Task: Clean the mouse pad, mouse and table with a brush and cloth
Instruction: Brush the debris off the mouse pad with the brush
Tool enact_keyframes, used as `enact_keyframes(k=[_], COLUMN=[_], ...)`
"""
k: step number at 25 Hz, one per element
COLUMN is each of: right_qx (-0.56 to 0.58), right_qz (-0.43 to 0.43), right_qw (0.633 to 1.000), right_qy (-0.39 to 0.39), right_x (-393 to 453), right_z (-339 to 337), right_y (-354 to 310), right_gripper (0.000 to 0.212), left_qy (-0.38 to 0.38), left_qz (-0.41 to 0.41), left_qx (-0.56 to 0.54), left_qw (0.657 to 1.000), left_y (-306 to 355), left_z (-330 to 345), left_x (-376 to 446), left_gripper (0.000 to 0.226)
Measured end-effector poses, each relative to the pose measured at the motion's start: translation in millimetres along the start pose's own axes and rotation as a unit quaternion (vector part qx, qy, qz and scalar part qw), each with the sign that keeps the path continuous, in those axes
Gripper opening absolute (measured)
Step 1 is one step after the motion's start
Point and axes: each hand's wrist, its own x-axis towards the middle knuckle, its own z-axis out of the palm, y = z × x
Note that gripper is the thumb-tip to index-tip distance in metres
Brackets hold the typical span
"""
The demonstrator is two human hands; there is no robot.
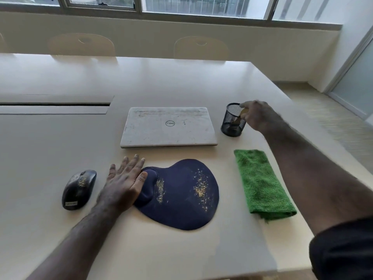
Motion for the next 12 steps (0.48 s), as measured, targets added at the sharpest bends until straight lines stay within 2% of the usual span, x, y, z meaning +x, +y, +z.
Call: enact_keyframes(k=[3, 7, 12], right_qx=[0.016, 0.016, 0.050], right_qz=[0.010, 0.002, -0.064], right_qw=[1.000, 0.999, 0.978], right_qy=[0.021, 0.045, 0.190], right_x=[4.0, -2.2, -28.9], right_z=[-1.5, -13.5, -47.8], right_y=[-2.2, -5.1, -15.4], right_gripper=[0.022, 0.021, 0.026], left_qy=[-0.006, -0.015, -0.014], left_qz=[-0.008, -0.016, -0.020], left_qx=[0.011, 0.004, 0.005], left_qw=[1.000, 1.000, 1.000], left_y=[2.6, 3.1, 3.2], left_z=[-1.6, -3.3, -2.9], left_x=[0.7, 0.3, 0.7], left_gripper=[0.070, 0.068, 0.066])
